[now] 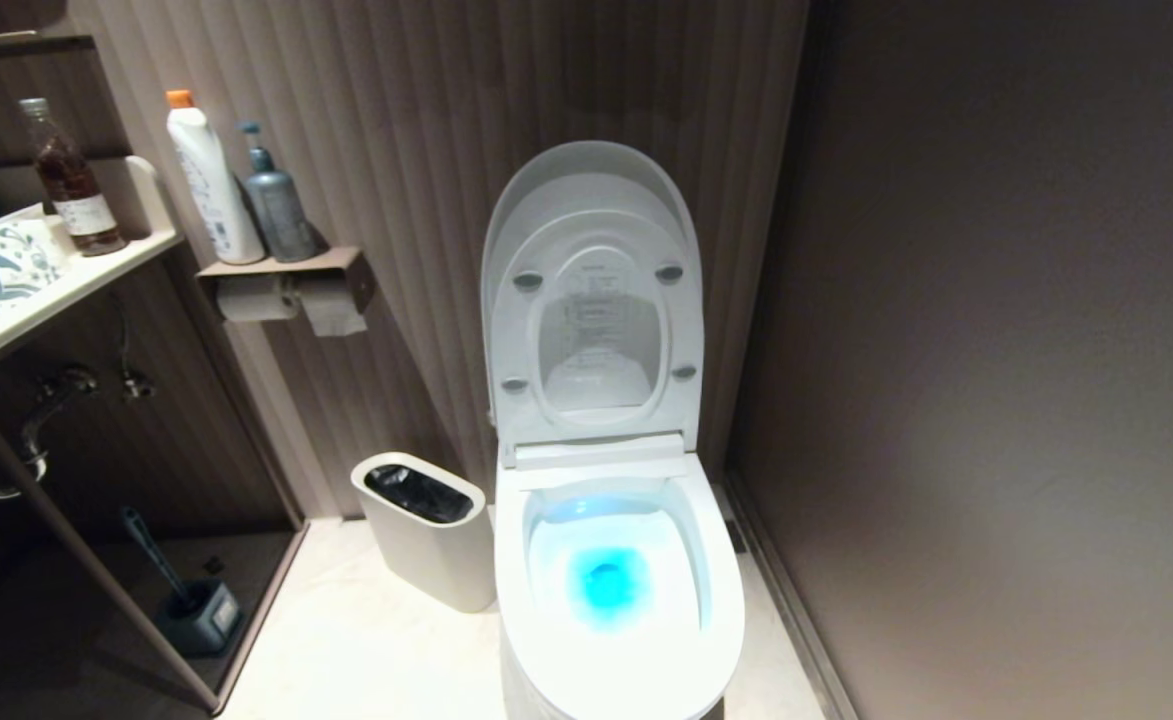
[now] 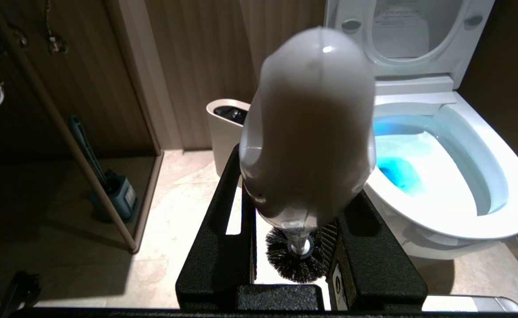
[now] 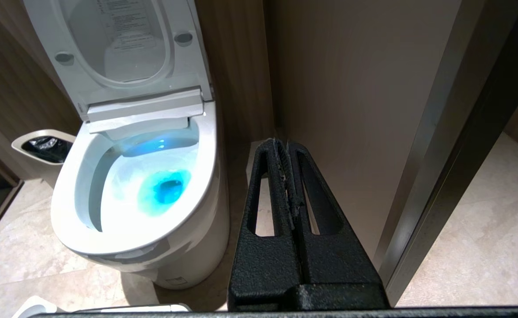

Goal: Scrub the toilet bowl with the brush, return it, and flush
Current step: Put the toilet brush back

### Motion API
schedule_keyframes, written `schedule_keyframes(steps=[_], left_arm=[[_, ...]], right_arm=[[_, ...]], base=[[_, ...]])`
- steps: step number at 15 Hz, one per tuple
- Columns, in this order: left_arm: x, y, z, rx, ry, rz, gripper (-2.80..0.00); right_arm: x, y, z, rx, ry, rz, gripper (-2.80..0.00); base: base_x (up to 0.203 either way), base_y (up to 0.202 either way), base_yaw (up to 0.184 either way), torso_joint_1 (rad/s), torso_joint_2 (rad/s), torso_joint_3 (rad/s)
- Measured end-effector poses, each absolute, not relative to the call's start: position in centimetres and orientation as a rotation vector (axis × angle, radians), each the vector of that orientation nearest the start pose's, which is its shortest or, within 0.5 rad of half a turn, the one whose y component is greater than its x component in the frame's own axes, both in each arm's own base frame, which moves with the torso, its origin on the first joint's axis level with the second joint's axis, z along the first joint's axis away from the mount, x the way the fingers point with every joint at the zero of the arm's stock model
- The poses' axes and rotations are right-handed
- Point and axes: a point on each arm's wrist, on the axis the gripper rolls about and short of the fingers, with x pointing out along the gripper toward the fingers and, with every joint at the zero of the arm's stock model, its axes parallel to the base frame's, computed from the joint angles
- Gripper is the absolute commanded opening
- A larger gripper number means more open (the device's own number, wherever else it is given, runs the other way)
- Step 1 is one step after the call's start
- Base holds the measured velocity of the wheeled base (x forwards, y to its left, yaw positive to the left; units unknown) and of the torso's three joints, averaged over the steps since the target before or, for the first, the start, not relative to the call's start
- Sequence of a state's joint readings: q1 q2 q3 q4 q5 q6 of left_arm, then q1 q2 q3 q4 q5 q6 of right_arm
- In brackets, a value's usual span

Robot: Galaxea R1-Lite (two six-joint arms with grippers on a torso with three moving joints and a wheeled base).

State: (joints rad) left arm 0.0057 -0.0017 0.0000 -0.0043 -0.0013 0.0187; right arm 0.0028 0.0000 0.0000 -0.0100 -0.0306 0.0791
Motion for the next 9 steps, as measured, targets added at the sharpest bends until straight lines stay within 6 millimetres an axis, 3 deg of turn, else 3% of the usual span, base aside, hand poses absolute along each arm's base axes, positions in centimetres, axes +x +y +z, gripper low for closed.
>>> schedule_keyframes(steps=[5, 9], left_arm=[[-2.29, -0.02, 7.59, 0.019, -0.006, 0.004, -2.80], [-2.29, -0.02, 7.59, 0.019, -0.006, 0.004, -2.80]], right_arm=[[-2.28, -0.08, 7.65, 0.079, -0.011, -0.027, -2.80], [-2.28, -0.08, 7.64, 0.083, -0.010, -0.028, -2.80]], base=[[0.000, 0.000, 0.000, 0.000, 0.00, 0.000], [0.000, 0.000, 0.000, -0.185, 0.27, 0.099]])
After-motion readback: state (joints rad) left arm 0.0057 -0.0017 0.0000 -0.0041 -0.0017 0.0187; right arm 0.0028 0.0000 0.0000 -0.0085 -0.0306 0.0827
